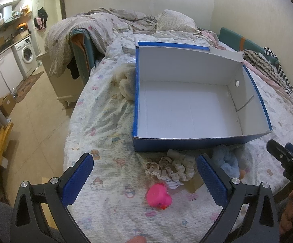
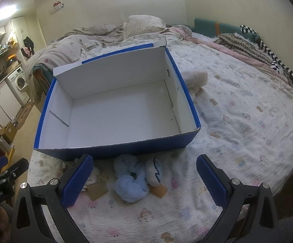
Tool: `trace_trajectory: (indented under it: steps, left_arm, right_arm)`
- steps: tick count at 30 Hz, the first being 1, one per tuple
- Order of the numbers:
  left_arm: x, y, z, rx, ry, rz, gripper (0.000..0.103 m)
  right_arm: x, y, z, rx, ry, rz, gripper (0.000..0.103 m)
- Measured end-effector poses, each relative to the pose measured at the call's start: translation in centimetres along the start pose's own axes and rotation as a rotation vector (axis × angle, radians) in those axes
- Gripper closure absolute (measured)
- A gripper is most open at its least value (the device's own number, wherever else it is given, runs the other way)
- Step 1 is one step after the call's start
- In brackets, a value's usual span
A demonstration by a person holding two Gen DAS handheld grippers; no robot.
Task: Organize soft objects
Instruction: 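Lower the left gripper onto the pink rubber duck and close it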
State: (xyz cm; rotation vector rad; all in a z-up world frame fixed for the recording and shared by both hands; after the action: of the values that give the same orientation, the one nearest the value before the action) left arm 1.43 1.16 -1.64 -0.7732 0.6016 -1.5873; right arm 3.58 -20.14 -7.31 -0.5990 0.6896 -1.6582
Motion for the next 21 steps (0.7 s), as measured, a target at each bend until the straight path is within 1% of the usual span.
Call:
trace_trajectory:
  steps: [3, 5, 8, 9, 11, 12, 13, 15, 17, 18, 20, 21]
  left_arm:
    - [-1.1, 0.1, 0.2, 0.006, -0.029, 0.047, 0.001]
    - [-2.2, 0.4, 0.2, -0.012, -0.070, 0.067, 0.001]
    - [-3.7, 1.7, -0.3, -0.082, -0.137, 0.068, 0.001]
    - [-4.0, 2.6, -0.7, -0.127, -0.153, 0.057, 0.001]
    - [-3.9, 4.2, -1.5, -0.211, -0.158, 0.026, 0.006]
    - [-3.5, 5.2, -2.2, -0.264, -0.154, 0.001, 0.010]
    - [-2.9, 6.0, -2.8, -0.307, -0.140, -0.015, 0.011]
    - [-1.5, 7.3, -4.1, -0.380, -0.077, -0.029, 0.011]
    - [0.0, 8.1, -5.0, -0.421, -0.011, -0.035, 0.011]
    - [0.4, 8.4, -5.3, -0.437, 0.007, -0.039, 0.011]
    - [1.0, 9.0, -5.9, -0.466, 0.024, -0.039, 0.011]
    - [1.2, 9.4, -6.1, -0.476, 0.027, -0.037, 0.013]
  right_arm:
    - [0.5, 0.0, 0.1, -0.006, 0.025, 0.009, 0.000]
    - [0.8, 0.1, 0.0, -0.014, 0.040, 0.012, 0.000]
    - [0.9, 0.2, -0.1, -0.028, 0.043, 0.012, 0.000]
    - [0.8, 0.2, -0.1, -0.034, 0.041, 0.011, 0.000]
    - [0.7, 0.4, -0.2, -0.044, 0.037, 0.013, 0.000]
    - [0.6, 0.5, -0.2, -0.048, 0.036, 0.014, 0.000]
    - [0.6, 0.5, -0.1, -0.052, 0.035, 0.014, 0.000]
    - [0.5, 0.7, -0.2, -0.065, 0.034, 0.015, 0.000]
    - [0.5, 0.9, -0.3, -0.082, 0.034, 0.018, 0.000]
    - [0.6, 1.0, -0.4, -0.088, 0.032, 0.017, 0.000]
    - [0.7, 1.2, -0.4, -0.106, 0.038, 0.022, 0.000]
    - [0.8, 1.5, -0.5, -0.119, 0.048, 0.031, 0.000]
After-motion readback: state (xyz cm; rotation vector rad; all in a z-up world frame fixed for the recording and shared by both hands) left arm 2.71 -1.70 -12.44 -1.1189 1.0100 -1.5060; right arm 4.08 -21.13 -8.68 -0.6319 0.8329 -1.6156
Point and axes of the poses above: each gripper's, at about its wrist camera, not at the fingertips, and y roughly the way its jaws point, x to its right, z to its top, the point moved 2 cm from there along y, roughly the way its jaws point, and after that the axes turned 10 degrees about -z, right-handed, at the moved point
